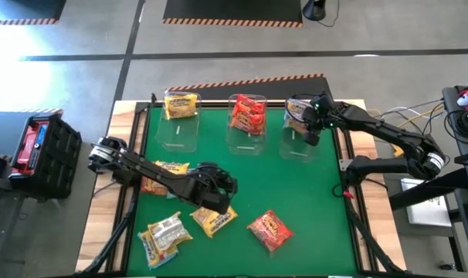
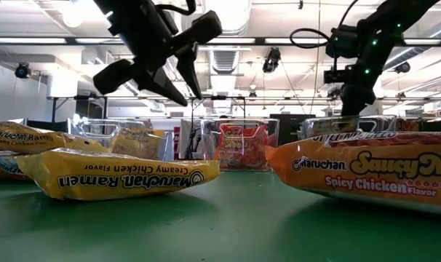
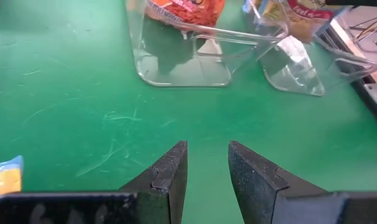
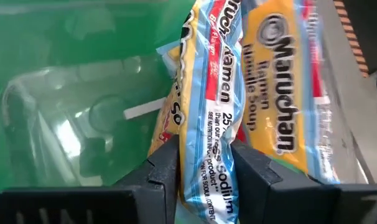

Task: Sort Maruchan noodles
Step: Put the blue noodle pack into the right transparent bin, then put the orange noodle pack into the middle transparent bin

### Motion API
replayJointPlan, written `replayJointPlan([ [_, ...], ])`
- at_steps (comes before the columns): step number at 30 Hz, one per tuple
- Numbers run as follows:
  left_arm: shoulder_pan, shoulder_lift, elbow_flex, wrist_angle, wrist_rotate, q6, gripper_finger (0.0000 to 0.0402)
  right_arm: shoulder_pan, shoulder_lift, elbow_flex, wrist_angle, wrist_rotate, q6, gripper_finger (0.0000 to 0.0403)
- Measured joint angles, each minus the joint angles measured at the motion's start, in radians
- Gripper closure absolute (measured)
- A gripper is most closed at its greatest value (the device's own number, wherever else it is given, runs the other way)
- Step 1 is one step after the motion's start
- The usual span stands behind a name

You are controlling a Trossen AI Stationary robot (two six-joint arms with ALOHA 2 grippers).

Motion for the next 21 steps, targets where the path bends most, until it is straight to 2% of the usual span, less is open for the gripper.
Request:
replayJointPlan([
  [6,0.000,0.000,0.011,0.002,0.000,0.002,0.0303,-0.003,0.000,0.000,0.013,0.064,0.023,0.0256],
  [13,0.007,0.001,0.011,0.040,0.000,0.003,0.0303,-0.003,0.000,0.009,0.026,0.231,0.069,0.0216],
  [17,0.006,0.001,0.011,0.046,0.000,0.003,0.0303,-0.003,0.000,0.065,0.012,0.201,0.184,0.0212],
  [21,0.006,0.001,0.011,0.052,0.019,0.003,0.0303,-0.003,0.000,0.156,-0.067,0.044,0.351,0.0216],
])
